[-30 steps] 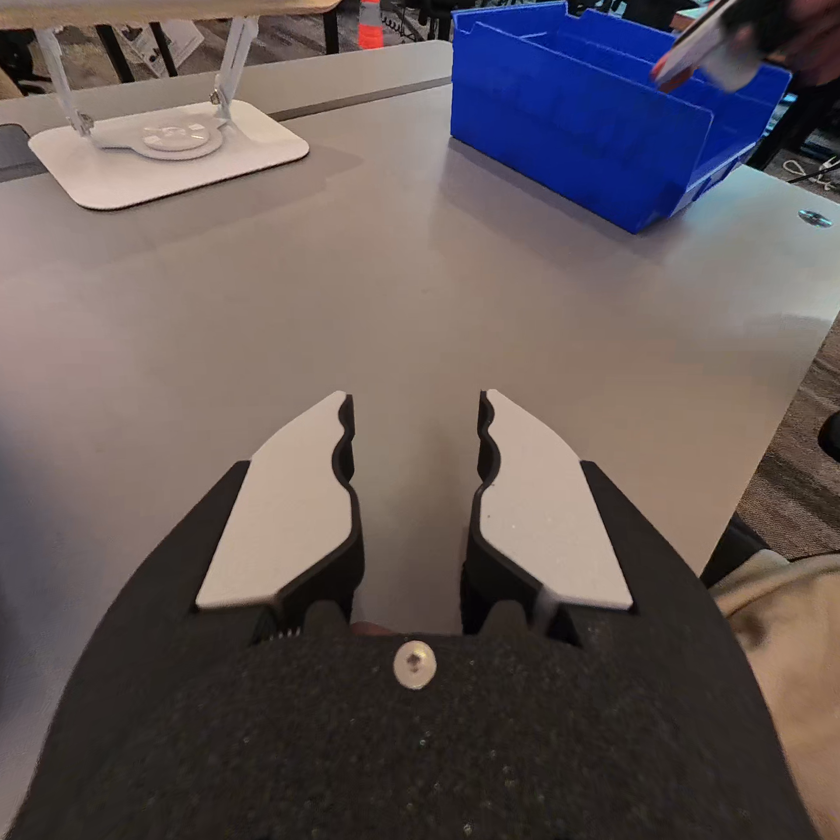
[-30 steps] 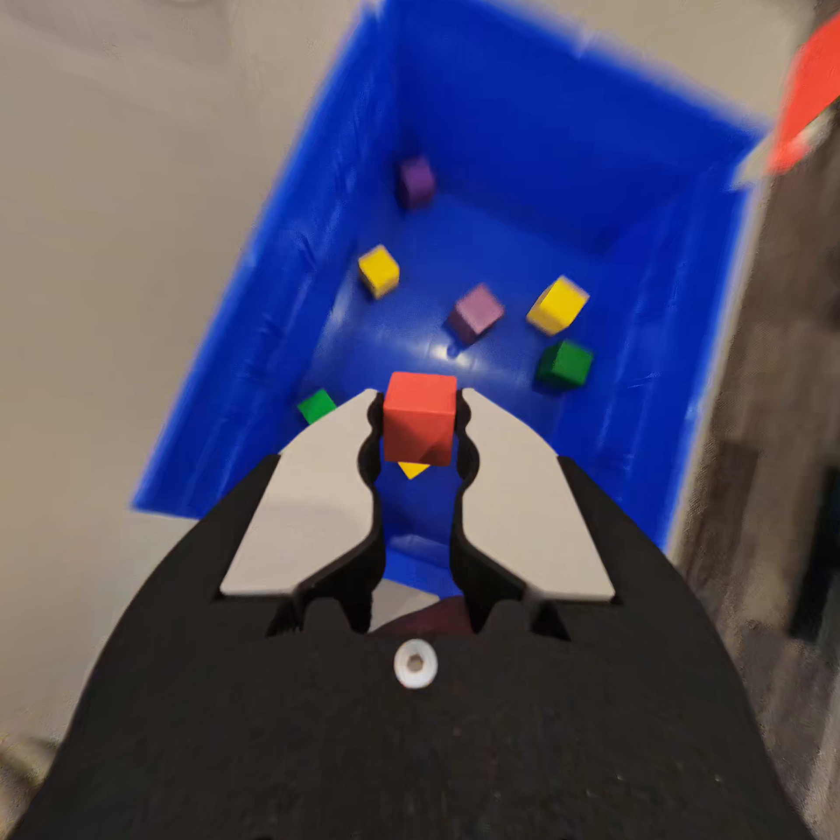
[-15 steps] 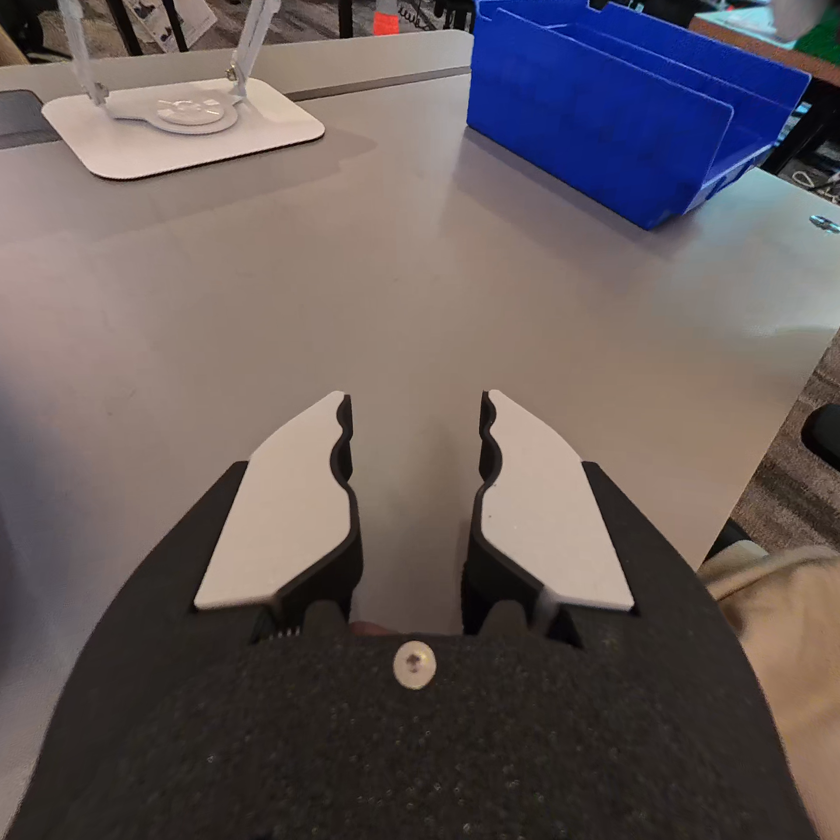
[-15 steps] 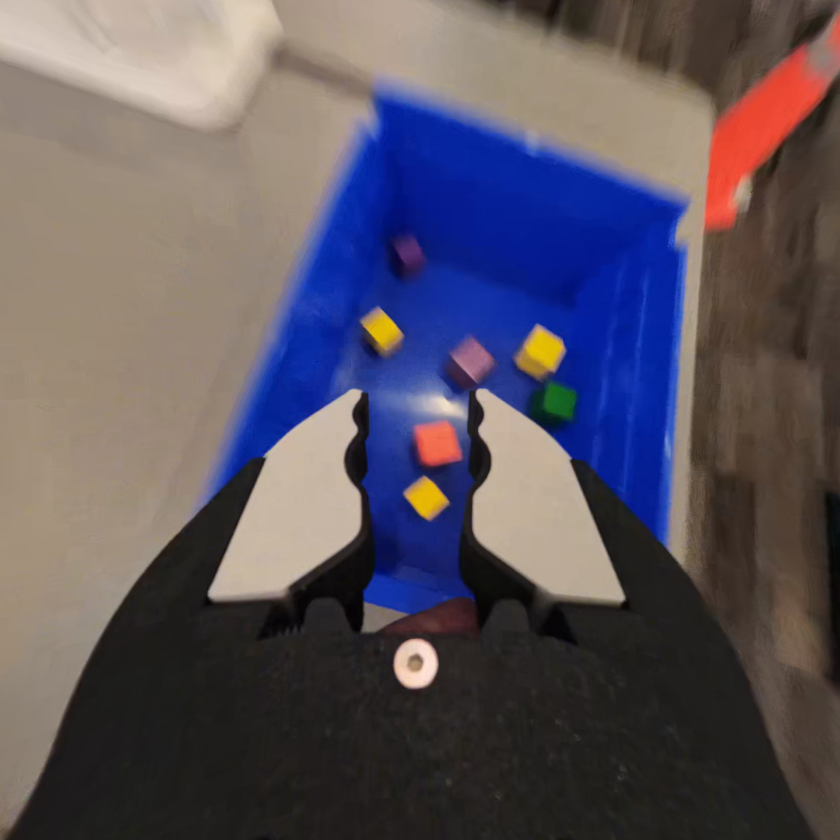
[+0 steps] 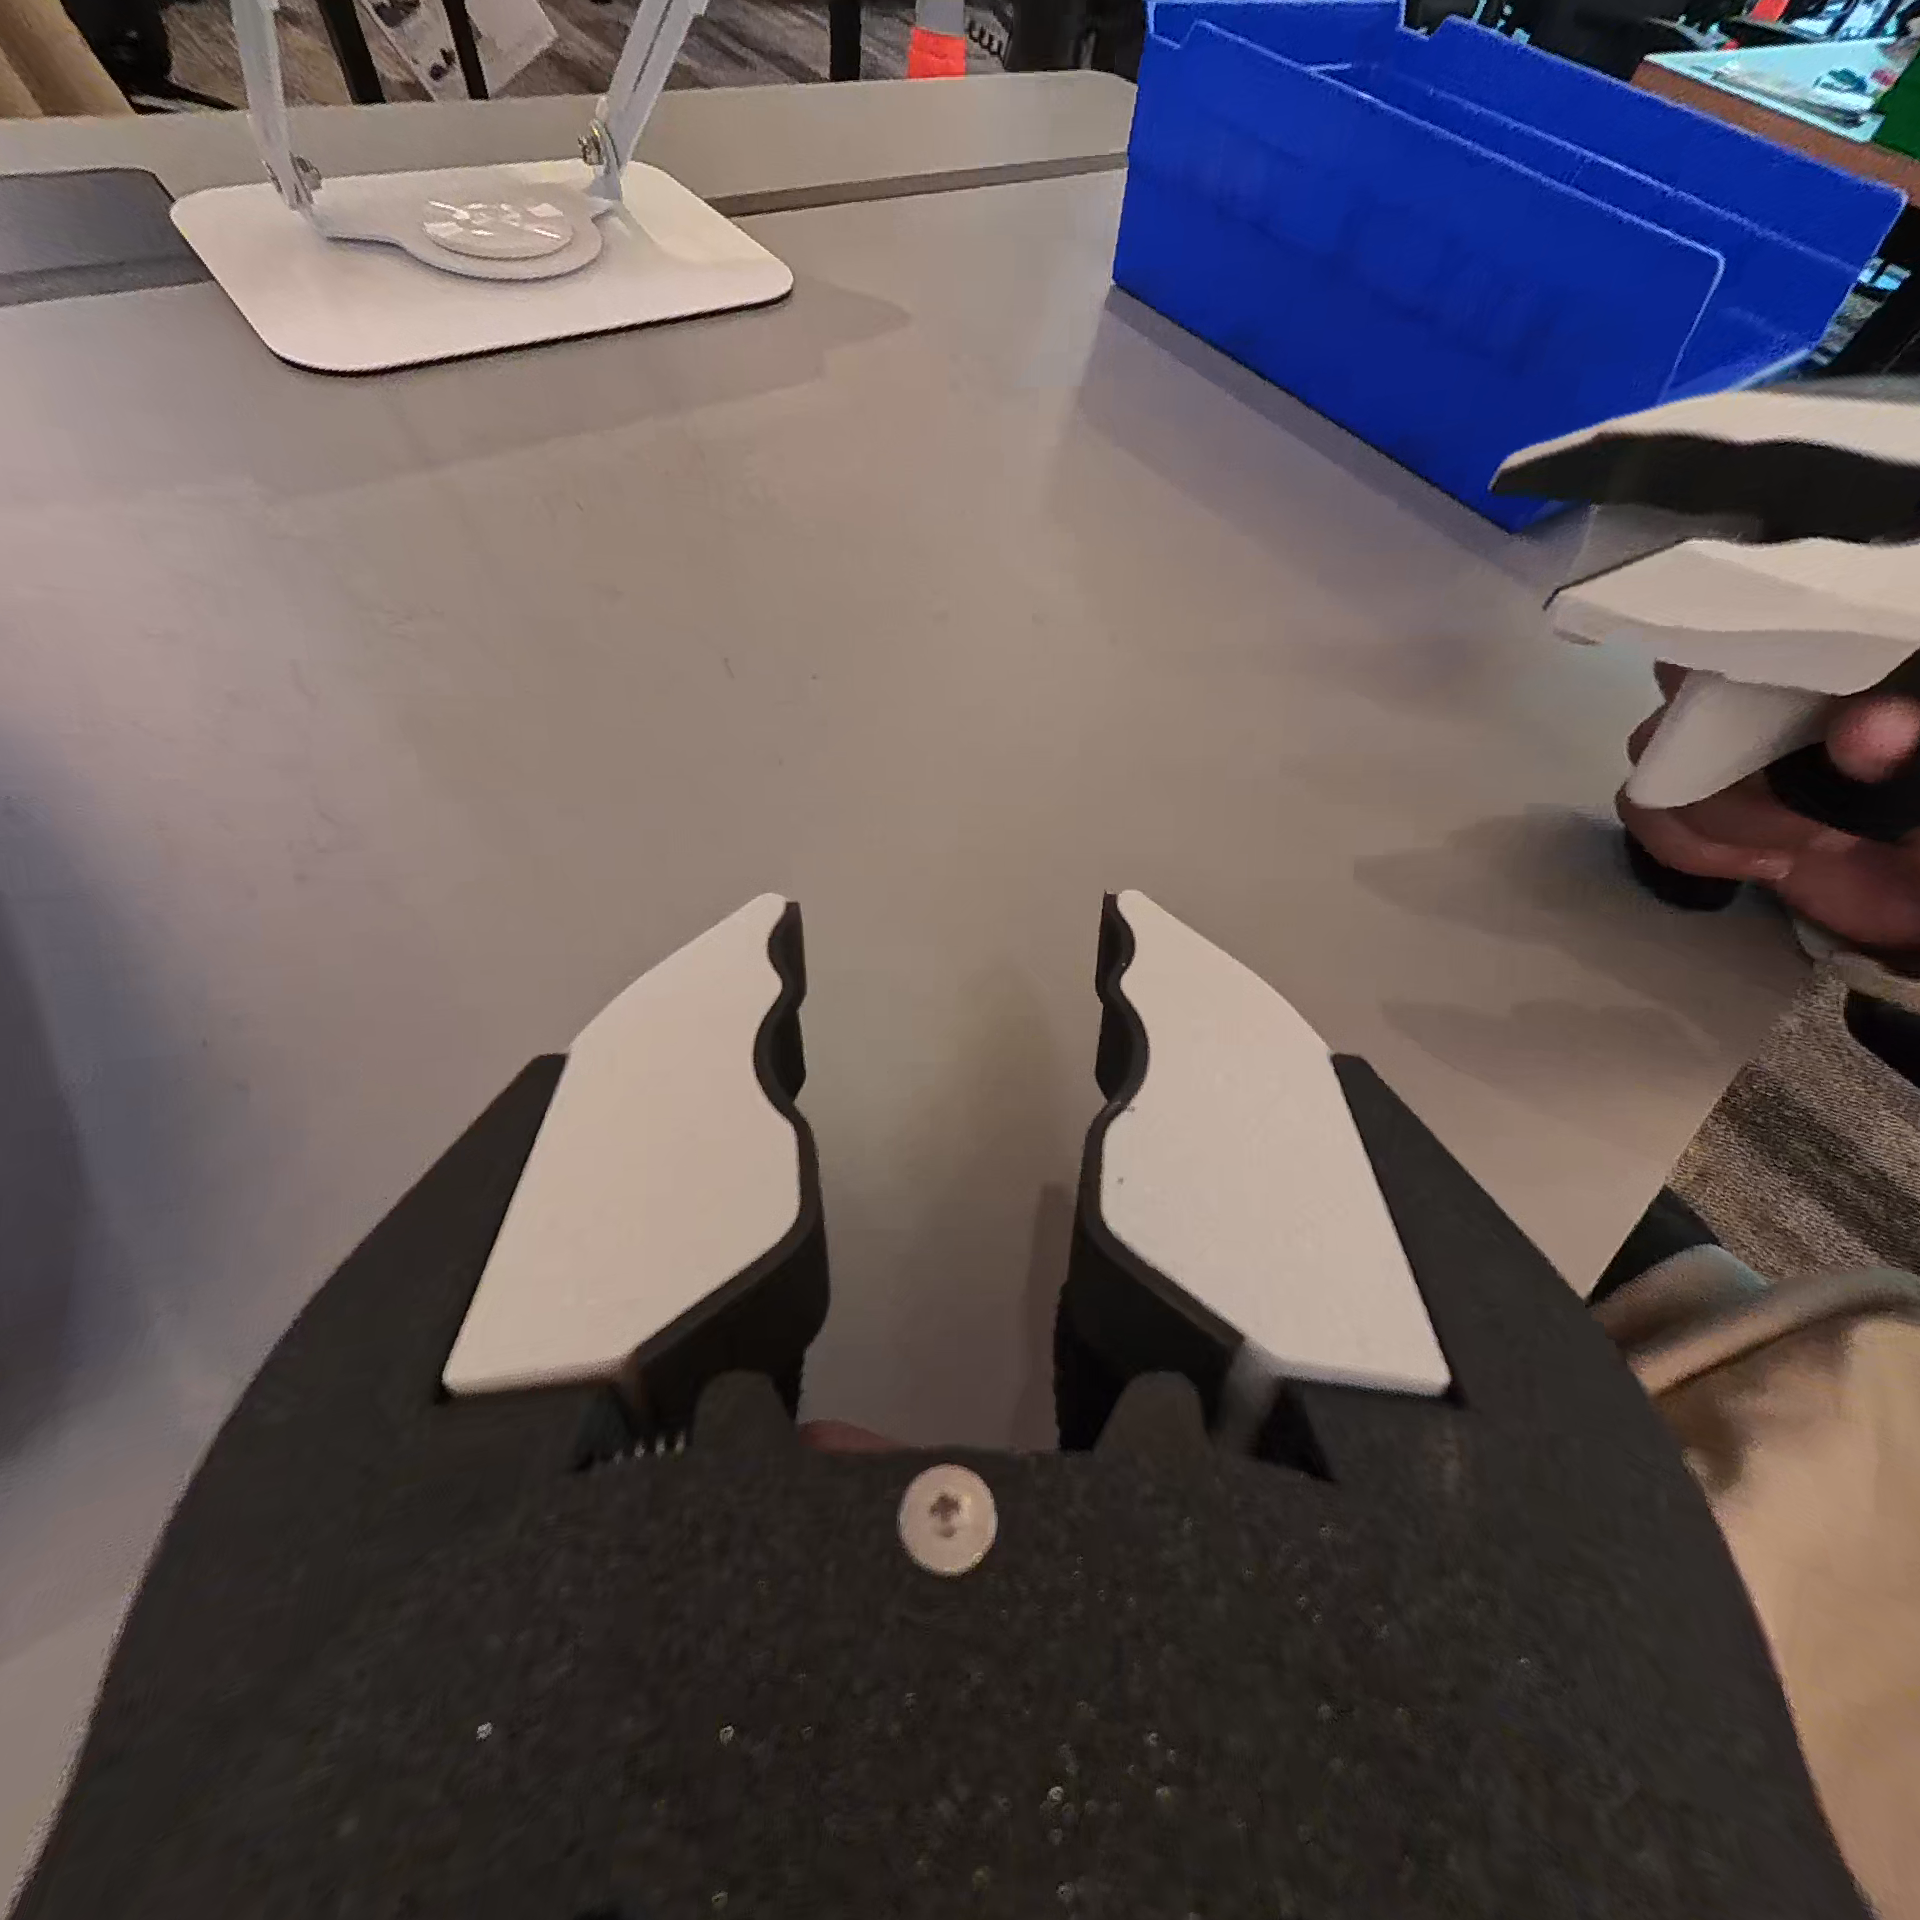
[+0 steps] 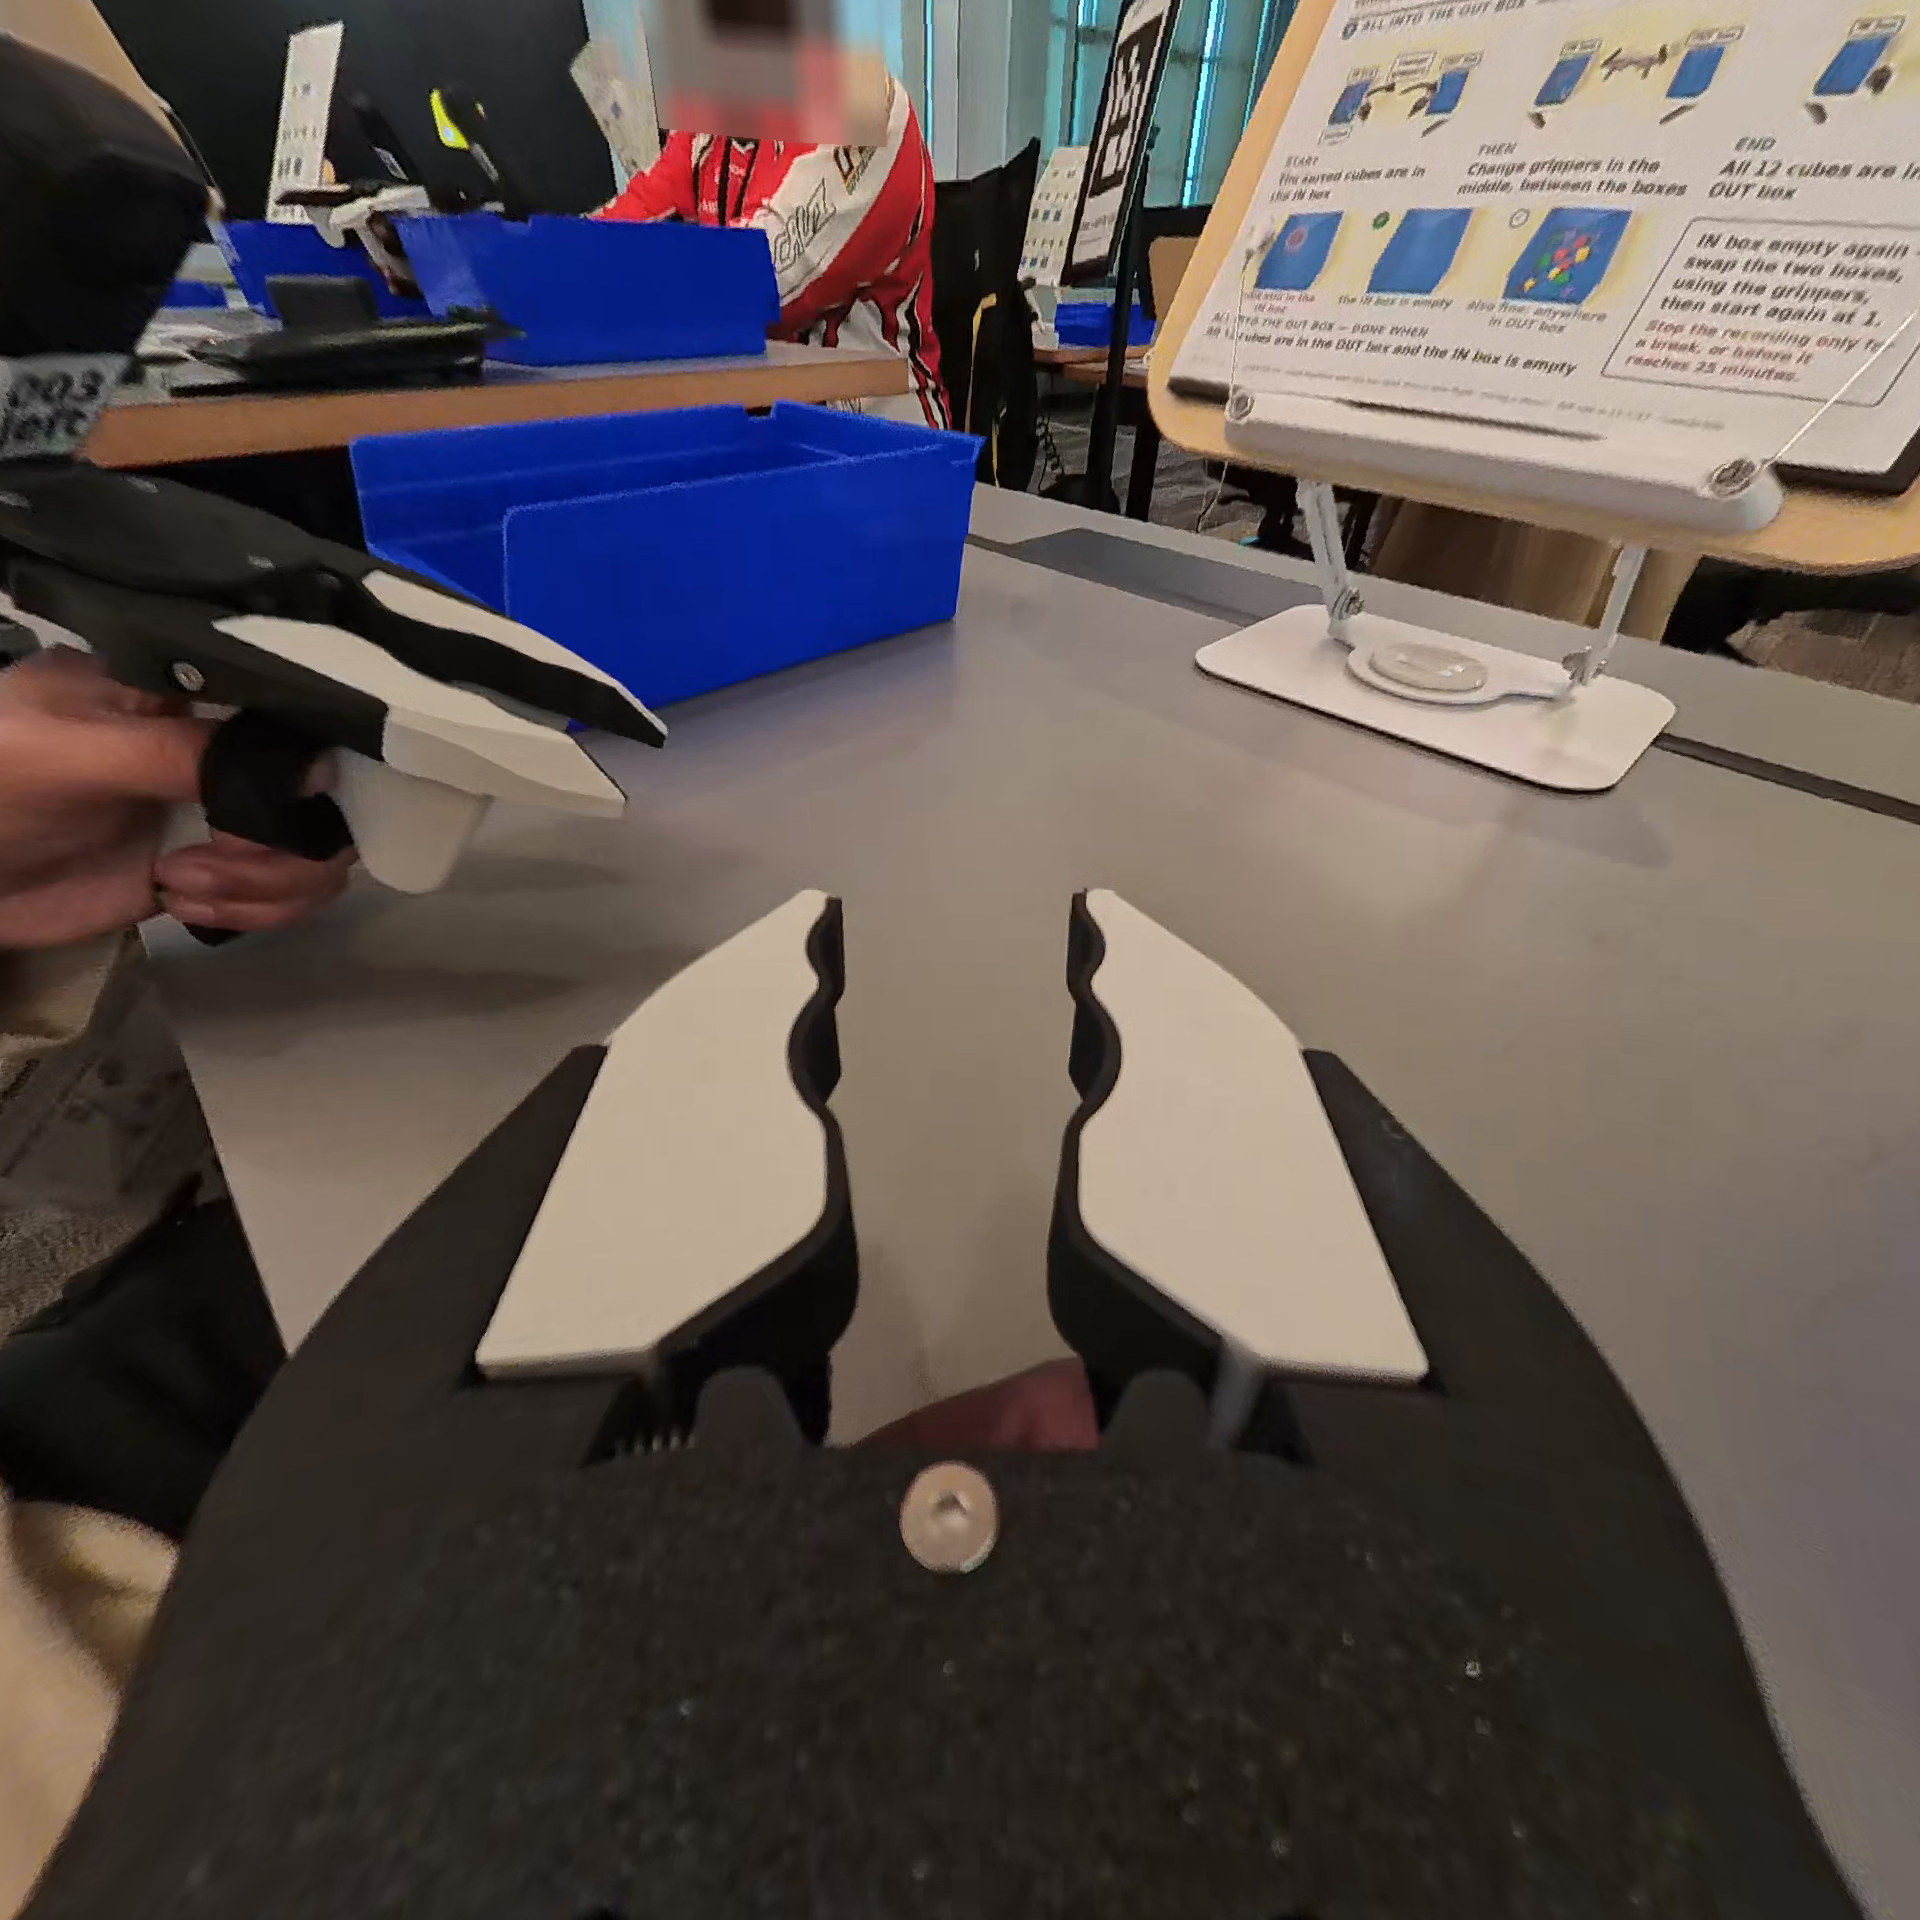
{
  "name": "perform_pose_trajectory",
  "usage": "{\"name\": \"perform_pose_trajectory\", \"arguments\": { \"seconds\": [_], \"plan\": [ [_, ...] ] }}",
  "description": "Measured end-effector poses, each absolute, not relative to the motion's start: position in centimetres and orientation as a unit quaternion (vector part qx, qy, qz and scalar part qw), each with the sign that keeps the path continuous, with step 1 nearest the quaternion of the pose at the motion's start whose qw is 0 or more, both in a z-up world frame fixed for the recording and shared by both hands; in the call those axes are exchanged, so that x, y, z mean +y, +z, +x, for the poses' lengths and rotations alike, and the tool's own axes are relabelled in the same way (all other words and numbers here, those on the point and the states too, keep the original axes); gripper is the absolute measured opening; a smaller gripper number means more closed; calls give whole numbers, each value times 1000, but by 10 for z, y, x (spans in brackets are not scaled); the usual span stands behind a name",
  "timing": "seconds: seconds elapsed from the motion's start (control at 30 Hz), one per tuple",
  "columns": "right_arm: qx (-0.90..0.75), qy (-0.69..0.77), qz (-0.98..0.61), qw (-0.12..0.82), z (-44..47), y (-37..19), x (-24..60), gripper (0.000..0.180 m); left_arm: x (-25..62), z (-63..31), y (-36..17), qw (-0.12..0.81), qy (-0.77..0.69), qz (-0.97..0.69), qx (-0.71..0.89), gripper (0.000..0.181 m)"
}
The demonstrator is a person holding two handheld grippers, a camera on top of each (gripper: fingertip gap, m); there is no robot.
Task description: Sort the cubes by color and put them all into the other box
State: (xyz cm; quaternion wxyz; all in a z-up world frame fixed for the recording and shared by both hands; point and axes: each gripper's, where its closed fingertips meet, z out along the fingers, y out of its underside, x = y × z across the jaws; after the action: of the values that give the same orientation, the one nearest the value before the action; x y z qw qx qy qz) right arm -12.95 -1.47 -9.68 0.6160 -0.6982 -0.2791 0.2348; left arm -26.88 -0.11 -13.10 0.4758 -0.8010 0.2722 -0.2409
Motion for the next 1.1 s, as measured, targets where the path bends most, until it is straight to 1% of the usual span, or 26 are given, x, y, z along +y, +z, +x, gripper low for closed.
{"name": "perform_pose_trajectory", "arguments": {
  "seconds": [0.17, 0.27, 0.4, 0.47, 0.53, 0.6, 0.67, 0.77, 0.87, 0.93, 1.0, 1.07, 1.1],
  "plan": [
    [-274, 258, -691, 617, -128, -93, -16, 38, -7, -267, -131, 463, -242, -805, 282, 54],
    [-274, 262, -695, 611, -128, -96, -15, 39, -13, -276, -106, 460, -256, -803, 279, 53],
    [-280, 264, -694, 608, -129, -97, -16, 39, 20, -349, -44, 503, -180, -817, 218, 51],
    [-282, 265, -693, 608, -129, -97, -17, 38, 51, -390, -27, 492, -146, -838, 185, 50],
    [-287, 267, -693, 605, -131, -97, -17, 38, 95, -426, -21, 488, -115, -850, 165, 50],
    [-288, 268, -691, 606, -132, -97, -16, 37, 145, -449, -36, 462, -105, -862, 179, 51],
    [-289, 271, -691, 605, -133, -97, -15, 36, 193, -468, -67, 420, -105, -885, 172, 51],
    [-285, 272, -689, 608, -132, -95, -14, 35, 248, -492, -115, 364, -105, -919, 104, 52],
    [-283, 270, -692, 607, -133, -96, -12, 35, 276, -487, -147, 319, -143, -935, 52, 56],
    [-285, 265, -695, 605, -135, -97, -11, 34, 289, -478, -156, 305, -168, -937, 35, 57],
    [-289, 257, -695, 606, -136, -98, -11, 34, 298, -474, -163, 301, -169, -938, 30, 60],
    [-293, 249, -692, 610, -136, -98, -12, 34, 298, -467, -174, 279, -167, -945, 39, 61],
    [-295, 246, -691, 612, -137, -97, -13, 34, 299, -465, -177, 277, -161, -946, 48, 51]
  ]
}}
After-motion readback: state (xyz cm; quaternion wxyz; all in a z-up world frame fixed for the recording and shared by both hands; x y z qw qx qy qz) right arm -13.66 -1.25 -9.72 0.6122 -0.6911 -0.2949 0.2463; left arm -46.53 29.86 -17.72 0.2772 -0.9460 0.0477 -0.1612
